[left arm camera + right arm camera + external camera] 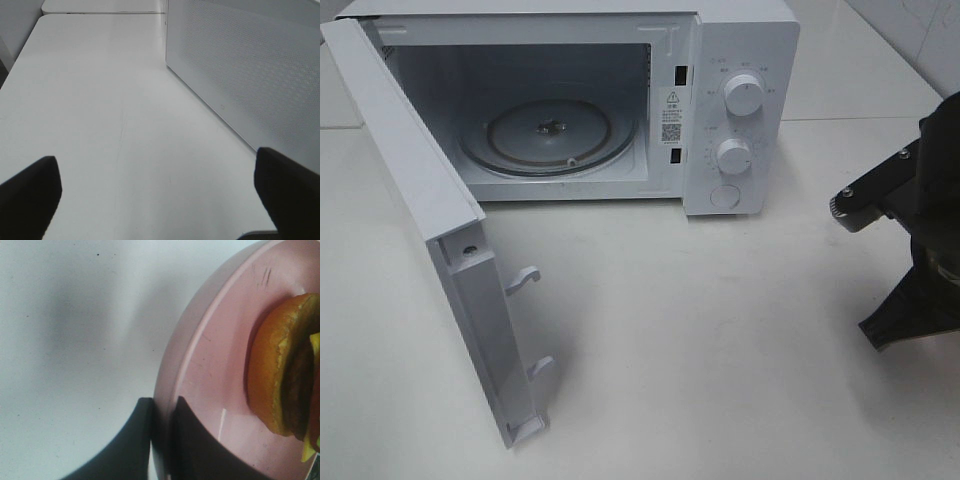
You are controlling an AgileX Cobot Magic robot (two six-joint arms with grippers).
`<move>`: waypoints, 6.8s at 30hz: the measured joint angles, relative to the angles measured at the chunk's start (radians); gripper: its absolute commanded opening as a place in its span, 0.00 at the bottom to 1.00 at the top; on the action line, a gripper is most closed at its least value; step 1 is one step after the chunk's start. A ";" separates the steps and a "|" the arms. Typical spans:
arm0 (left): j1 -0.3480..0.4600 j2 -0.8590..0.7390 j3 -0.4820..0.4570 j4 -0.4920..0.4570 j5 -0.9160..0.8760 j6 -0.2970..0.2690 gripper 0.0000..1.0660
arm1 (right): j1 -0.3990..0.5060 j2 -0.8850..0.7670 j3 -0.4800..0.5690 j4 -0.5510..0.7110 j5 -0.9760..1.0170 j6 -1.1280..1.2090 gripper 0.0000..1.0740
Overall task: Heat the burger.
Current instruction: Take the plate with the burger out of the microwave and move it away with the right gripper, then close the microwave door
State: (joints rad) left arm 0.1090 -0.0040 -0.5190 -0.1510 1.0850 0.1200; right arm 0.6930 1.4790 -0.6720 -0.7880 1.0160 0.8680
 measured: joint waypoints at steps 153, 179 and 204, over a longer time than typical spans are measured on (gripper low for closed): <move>0.000 0.000 0.000 0.000 0.000 0.000 0.94 | -0.572 -1.483 0.173 0.743 -0.009 -0.772 0.71; 0.000 0.000 0.000 0.000 0.000 0.000 0.94 | -0.587 -1.483 0.173 0.788 -0.011 -0.846 0.71; 0.000 0.000 0.000 0.000 0.000 0.000 0.94 | -0.587 -1.483 0.173 0.788 -0.011 -0.846 0.71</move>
State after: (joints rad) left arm 0.1090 -0.0040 -0.5190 -0.1510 1.0850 0.1200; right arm 0.1060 -0.0040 -0.4990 0.0000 1.0050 0.0220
